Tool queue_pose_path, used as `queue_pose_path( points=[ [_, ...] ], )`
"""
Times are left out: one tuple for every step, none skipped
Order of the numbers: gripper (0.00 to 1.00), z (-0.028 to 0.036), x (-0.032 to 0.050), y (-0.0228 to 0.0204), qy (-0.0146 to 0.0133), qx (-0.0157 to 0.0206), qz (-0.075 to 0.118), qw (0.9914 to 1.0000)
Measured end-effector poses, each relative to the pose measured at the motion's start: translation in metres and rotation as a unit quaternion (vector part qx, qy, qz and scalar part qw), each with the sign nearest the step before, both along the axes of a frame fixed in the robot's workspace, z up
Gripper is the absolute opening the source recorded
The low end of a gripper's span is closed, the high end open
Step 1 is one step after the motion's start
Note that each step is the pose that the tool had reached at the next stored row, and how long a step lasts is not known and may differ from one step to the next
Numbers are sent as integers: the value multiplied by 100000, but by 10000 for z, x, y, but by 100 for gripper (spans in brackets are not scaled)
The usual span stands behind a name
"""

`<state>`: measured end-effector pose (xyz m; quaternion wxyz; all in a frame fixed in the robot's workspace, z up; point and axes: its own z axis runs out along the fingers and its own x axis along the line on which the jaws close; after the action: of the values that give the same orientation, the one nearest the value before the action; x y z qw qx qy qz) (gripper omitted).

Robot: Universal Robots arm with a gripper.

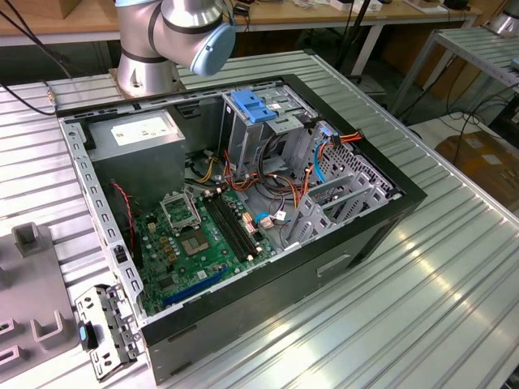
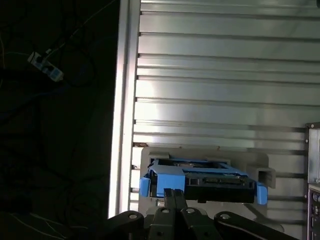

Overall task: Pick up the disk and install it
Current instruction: 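Pick up the disk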

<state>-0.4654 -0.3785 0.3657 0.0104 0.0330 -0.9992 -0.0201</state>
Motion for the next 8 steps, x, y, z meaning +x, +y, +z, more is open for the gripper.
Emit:
queue_pose_path(
  points=[
    [11, 0, 0, 0, 1, 0, 754, 99997],
    [11, 0, 0, 0, -1, 1, 1633, 99987],
    [11, 0, 0, 0, -1, 2, 2350, 99972],
    [11, 0, 0, 0, -1, 0, 2522, 99968],
    [11, 0, 0, 0, 1, -2, 2617, 99966],
    [11, 0, 0, 0, -1, 1, 2624, 99966],
    [11, 0, 0, 0, 0, 0, 2627, 99965],
    [11, 0, 0, 0, 2, 5, 2627, 99965]
  ],
)
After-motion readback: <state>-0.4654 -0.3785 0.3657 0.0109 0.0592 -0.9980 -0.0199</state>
